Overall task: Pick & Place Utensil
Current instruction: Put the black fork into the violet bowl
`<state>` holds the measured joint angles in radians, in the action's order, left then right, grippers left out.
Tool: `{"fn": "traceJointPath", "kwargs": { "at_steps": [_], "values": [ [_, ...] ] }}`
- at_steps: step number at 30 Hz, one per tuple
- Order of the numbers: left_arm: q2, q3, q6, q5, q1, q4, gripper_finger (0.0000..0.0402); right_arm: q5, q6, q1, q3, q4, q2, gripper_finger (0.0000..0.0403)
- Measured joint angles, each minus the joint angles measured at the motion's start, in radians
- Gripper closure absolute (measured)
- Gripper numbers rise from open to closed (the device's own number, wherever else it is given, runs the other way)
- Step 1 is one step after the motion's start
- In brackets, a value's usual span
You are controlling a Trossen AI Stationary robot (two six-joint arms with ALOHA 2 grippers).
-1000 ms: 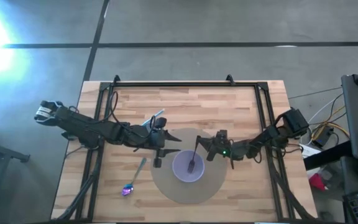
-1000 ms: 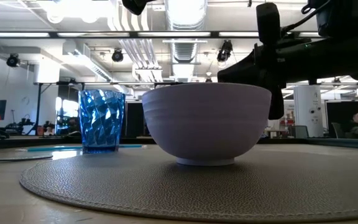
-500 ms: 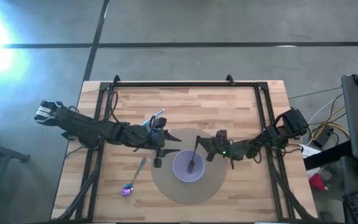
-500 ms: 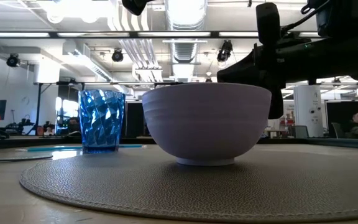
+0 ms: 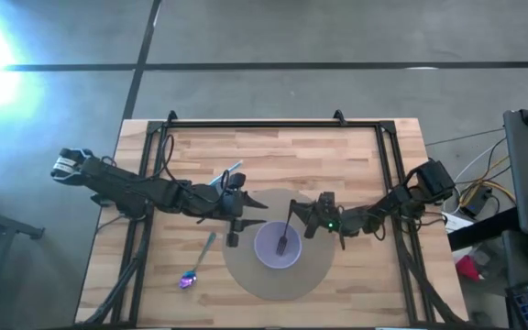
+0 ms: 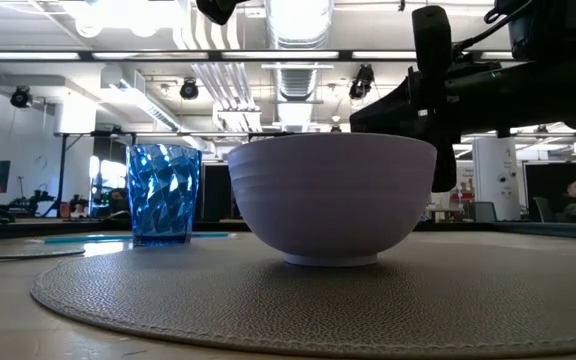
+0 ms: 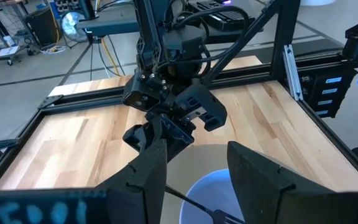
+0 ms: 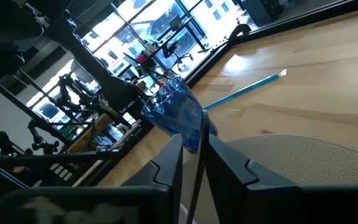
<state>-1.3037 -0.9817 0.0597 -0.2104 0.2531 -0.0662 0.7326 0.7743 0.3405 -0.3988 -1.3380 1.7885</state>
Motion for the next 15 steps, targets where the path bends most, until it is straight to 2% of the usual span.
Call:
{"fn": "traceJointPath", "kwargs": {
  "at_steps": [15],
  "values": [
    [0.000,-0.003,0.045,0.000,0.000,0.011,0.0238,0.000,0.008,0.000,0.014,-0.002,0.000,0.0281]
  ]
}}
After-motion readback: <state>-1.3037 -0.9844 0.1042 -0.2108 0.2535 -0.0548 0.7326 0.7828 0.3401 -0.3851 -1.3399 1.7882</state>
